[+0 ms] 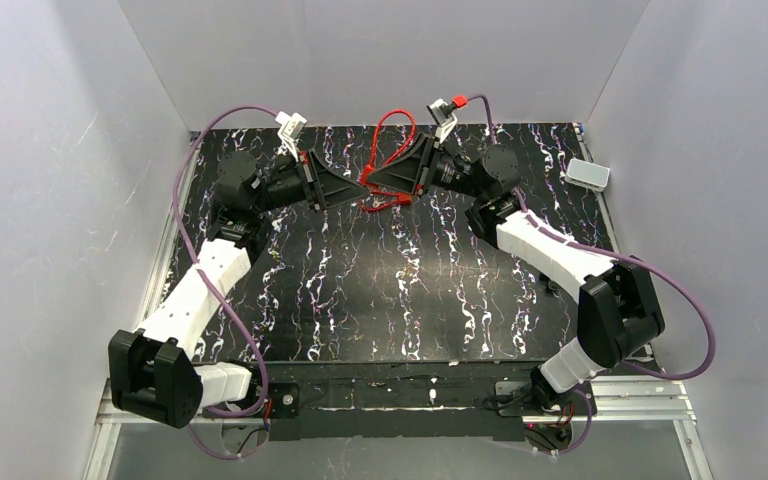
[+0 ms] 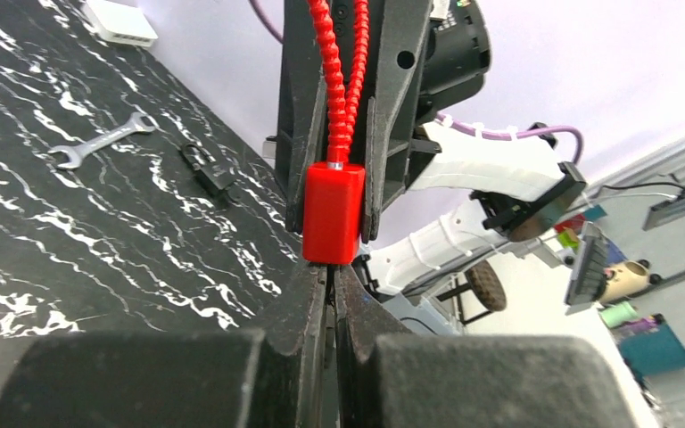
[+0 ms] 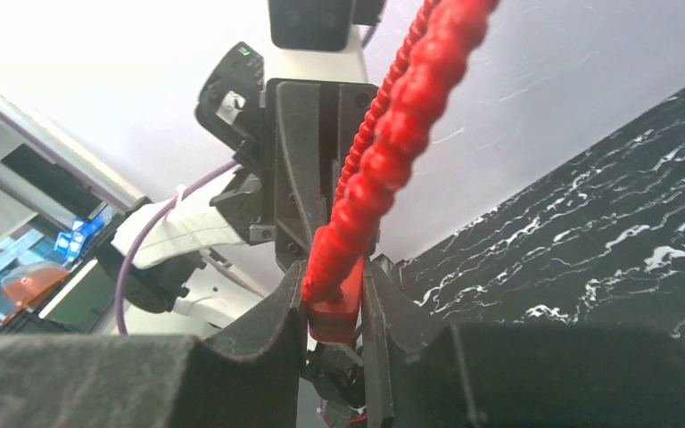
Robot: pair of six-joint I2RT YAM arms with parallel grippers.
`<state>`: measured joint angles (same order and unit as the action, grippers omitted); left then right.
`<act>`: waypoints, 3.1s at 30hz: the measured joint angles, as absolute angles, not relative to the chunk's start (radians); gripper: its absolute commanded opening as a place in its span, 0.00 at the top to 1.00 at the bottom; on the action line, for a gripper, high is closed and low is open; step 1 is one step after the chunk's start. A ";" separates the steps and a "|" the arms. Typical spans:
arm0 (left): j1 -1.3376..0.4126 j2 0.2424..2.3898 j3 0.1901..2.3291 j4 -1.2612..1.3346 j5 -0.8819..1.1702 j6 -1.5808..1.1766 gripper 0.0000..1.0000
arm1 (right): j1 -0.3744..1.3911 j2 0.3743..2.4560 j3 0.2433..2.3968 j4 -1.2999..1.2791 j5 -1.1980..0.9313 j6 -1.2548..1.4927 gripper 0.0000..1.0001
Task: Lock with the key
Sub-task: Lock the lock.
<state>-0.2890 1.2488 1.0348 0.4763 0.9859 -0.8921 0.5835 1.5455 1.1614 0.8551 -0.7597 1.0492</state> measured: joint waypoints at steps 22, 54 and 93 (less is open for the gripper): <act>-0.277 1.206 0.942 0.752 1.034 -1.069 0.64 | 0.577 1.520 1.117 0.929 -0.807 1.097 0.99; -0.277 1.214 0.857 0.772 0.976 -1.074 0.68 | 0.597 1.525 1.131 0.945 -0.799 1.097 0.99; -0.305 1.233 0.865 0.902 0.979 -1.195 1.00 | 0.603 1.549 1.132 0.997 -0.793 1.137 0.99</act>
